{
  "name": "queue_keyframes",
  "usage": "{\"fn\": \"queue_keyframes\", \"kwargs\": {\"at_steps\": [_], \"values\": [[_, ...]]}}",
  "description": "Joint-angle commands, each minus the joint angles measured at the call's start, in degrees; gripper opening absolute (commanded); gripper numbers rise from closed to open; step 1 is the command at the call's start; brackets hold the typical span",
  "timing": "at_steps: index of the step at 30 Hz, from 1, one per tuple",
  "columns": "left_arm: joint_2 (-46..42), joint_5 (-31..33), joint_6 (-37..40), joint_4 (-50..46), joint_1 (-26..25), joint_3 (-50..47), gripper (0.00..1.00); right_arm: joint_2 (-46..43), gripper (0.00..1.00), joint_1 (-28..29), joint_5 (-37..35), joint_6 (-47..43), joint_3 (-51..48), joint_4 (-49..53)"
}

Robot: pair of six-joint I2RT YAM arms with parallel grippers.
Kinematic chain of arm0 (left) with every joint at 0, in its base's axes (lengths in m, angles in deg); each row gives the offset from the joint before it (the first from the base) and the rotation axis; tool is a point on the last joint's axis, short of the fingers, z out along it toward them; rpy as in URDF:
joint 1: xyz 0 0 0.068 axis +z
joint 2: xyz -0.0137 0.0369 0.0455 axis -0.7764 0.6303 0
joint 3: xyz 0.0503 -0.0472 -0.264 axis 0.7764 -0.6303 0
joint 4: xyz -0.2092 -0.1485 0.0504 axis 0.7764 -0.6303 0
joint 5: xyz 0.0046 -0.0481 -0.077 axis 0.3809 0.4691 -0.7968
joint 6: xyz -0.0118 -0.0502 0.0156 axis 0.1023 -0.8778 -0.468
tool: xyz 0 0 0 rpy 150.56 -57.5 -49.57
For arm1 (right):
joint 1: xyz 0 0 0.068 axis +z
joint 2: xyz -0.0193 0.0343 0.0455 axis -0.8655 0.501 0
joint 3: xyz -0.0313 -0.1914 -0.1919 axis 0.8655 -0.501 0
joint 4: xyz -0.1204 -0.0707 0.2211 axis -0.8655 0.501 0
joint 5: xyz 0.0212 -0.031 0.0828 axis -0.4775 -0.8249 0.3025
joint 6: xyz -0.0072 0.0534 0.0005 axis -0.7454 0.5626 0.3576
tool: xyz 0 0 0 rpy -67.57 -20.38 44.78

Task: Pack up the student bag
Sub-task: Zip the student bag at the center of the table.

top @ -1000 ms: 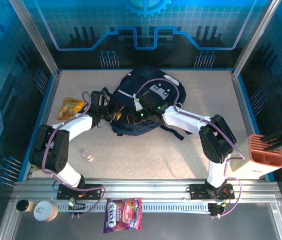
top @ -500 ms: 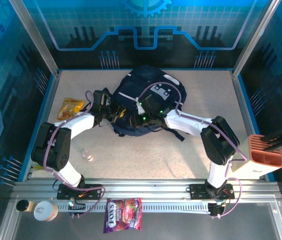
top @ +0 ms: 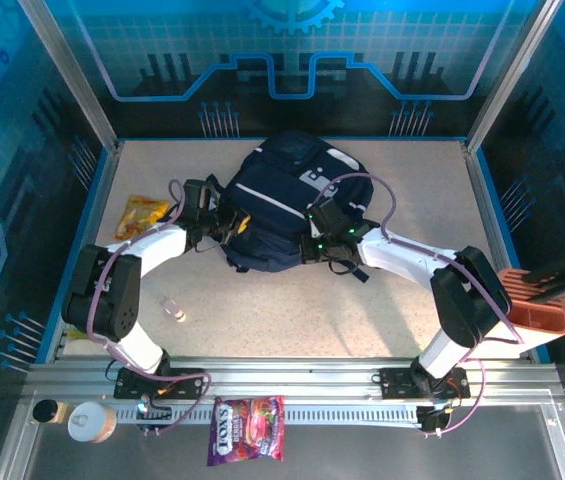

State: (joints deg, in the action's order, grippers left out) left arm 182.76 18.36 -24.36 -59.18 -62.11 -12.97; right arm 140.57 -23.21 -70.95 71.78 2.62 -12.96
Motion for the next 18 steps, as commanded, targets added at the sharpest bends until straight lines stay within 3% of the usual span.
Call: {"fn": "queue_keyframes", "kwargs": {"at_steps": [1, 9, 18], "values": [[-0.84, 1.87, 2.46, -1.59, 2.04, 1.74, 0.0, -1.85, 0.03, -1.97, -6.65, -2.85, -0.33, 5.62], [-1.23, 0.71, 5.93, -4.98, 2.38, 1.81, 0.0, 0.36, 0.04, -6.84, -7.47, -7.99, 4.62, 6.15], [-1.77, -1.13, 8.62, -7.47, 2.74, 0.87, 0.0, 6.64, 0.11, -15.28, -8.66, -5.01, 14.39, 10.68]]}}
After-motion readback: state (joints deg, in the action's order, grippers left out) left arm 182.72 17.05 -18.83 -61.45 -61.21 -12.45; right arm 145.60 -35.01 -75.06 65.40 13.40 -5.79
